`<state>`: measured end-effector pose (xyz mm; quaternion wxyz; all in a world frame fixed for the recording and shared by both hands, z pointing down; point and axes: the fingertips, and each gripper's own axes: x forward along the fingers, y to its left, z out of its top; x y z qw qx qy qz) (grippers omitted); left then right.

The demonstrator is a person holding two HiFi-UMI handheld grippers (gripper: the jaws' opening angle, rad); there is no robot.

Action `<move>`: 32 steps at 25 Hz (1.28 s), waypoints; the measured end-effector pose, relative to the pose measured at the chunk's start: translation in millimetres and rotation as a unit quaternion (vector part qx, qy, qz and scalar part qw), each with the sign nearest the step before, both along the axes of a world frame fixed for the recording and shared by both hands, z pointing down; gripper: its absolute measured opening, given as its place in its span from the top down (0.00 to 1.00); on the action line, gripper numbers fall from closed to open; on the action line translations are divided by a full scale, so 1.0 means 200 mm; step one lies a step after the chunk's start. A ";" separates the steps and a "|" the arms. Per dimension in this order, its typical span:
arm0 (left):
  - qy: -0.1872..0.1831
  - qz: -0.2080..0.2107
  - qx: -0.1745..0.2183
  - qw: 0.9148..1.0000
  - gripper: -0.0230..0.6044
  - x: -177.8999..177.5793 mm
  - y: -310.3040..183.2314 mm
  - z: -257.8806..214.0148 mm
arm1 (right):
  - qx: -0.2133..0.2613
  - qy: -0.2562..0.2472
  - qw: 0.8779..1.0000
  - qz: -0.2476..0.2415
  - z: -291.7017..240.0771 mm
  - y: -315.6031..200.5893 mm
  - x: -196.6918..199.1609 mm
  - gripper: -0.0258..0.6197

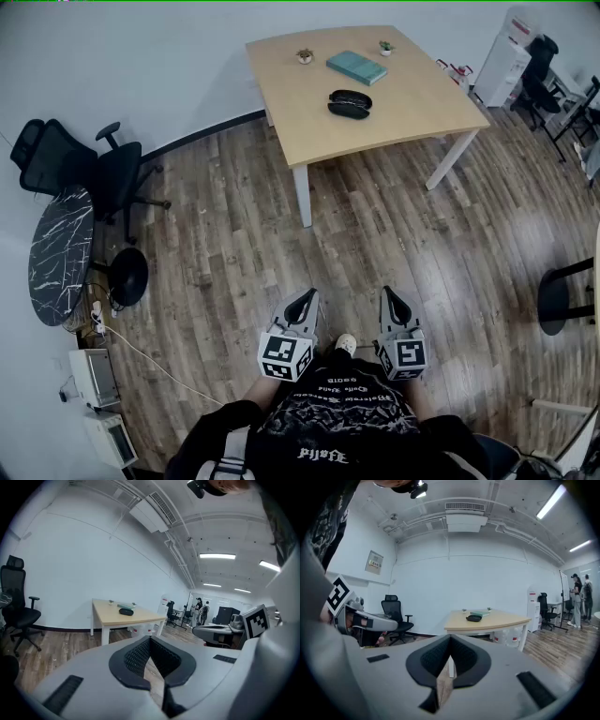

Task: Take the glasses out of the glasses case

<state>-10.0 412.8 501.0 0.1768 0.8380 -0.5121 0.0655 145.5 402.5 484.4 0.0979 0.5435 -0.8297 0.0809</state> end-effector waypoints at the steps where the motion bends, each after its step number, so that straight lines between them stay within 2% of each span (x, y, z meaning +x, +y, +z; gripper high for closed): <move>1: -0.001 0.001 0.001 1.000 0.96 0.00 0.01 0.00 | 0.001 0.001 1.000 0.000 0.00 0.01 0.00 0.96; 11: -0.004 0.001 0.004 1.000 0.96 -0.01 0.04 0.01 | 0.001 0.006 1.000 0.011 0.02 0.06 0.00 0.96; 16: 0.006 0.004 0.004 1.000 0.96 -0.03 0.07 0.01 | 0.014 -0.013 1.000 0.019 -0.01 0.06 0.00 0.95; 19: 0.015 -0.012 0.013 1.000 0.95 -0.06 0.07 0.00 | 0.015 -0.025 0.999 0.022 -0.02 0.07 0.00 0.95; 20: 0.015 -0.015 0.015 1.000 0.94 -0.07 0.07 -0.01 | 0.016 -0.027 0.999 0.023 -0.02 0.07 0.00 0.86; 21: 0.015 -0.015 0.015 1.000 0.87 -0.07 0.07 -0.01 | 0.017 -0.028 0.999 0.023 -0.02 0.07 0.00 0.80; 23: 0.016 -0.009 0.009 1.000 0.64 -0.07 0.06 0.00 | 0.019 -0.028 0.999 0.023 -0.03 0.07 0.00 0.79; 24: 0.016 -0.007 0.005 1.000 0.55 -0.07 0.06 0.01 | 0.019 -0.027 0.999 0.022 -0.03 0.07 -0.01 0.68; 25: 0.015 -0.006 0.001 1.000 0.52 -0.08 0.05 0.01 | 0.020 -0.025 0.999 0.021 -0.03 0.07 -0.02 0.61; 27: 0.016 -0.002 -0.006 1.000 0.51 -0.09 0.05 0.02 | 0.022 -0.018 0.999 0.021 -0.03 0.07 -0.03 0.59; 28: 0.018 -0.001 -0.006 1.000 0.51 -0.10 0.04 0.02 | 0.022 -0.015 0.999 0.020 -0.03 0.07 -0.04 0.52; 32: 0.010 -0.007 0.004 1.000 0.51 -0.16 0.02 0.00 | 0.021 -0.011 0.999 0.024 -0.02 0.06 -0.08 0.51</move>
